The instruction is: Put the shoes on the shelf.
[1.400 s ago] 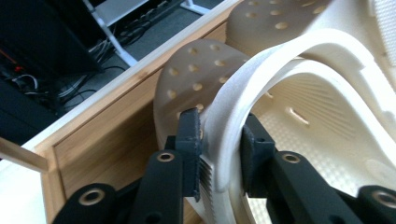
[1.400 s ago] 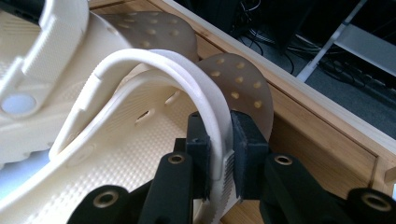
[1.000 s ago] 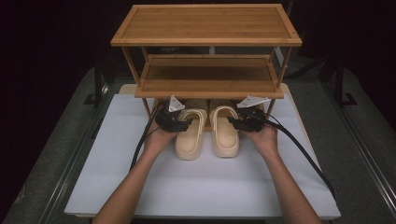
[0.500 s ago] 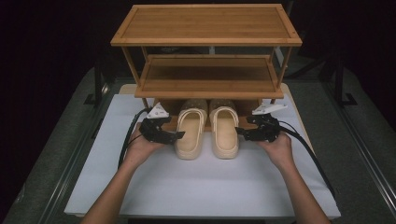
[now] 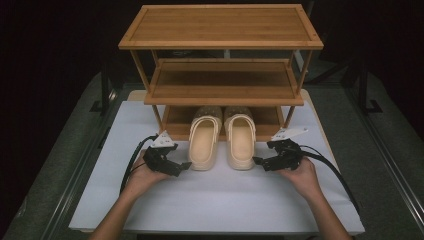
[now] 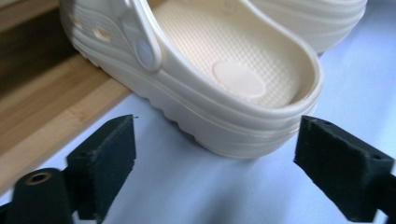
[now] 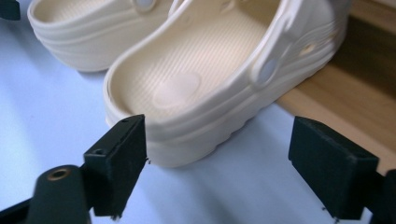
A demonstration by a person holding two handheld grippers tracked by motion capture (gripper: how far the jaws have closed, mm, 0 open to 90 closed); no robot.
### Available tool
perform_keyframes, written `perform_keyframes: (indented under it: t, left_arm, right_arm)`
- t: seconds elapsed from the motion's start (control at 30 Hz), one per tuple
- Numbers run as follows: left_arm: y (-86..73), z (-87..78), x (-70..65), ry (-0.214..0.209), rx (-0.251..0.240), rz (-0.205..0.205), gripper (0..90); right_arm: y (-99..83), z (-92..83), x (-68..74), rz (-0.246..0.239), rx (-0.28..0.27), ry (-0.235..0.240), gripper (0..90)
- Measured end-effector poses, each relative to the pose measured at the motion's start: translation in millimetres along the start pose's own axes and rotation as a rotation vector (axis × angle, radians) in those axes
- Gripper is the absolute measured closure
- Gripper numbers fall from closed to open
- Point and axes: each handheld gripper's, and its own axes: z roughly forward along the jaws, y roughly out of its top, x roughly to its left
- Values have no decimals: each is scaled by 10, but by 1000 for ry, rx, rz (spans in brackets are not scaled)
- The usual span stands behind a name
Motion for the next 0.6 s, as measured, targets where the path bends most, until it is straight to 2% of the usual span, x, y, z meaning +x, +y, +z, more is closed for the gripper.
perform_keyframes:
  t: [0.1,0.27,0.4,0.5,0.6]
  left_arm:
    - [2,76,-40,4,11,19,88]
    - [-12,190,-84,-23,27,35,77]
    - [-8,236,-129,-23,30,54,77]
    - [7,254,-153,-19,15,54,77]
    - [11,245,-185,-19,25,77,77]
  right_arm:
    - [-28,74,13,-2,21,16,131]
    - [-51,156,41,-15,26,45,114]
    - [-60,184,53,-21,32,55,104]
    - [-58,198,57,-21,32,65,92]
    - [-59,211,75,-28,33,74,82]
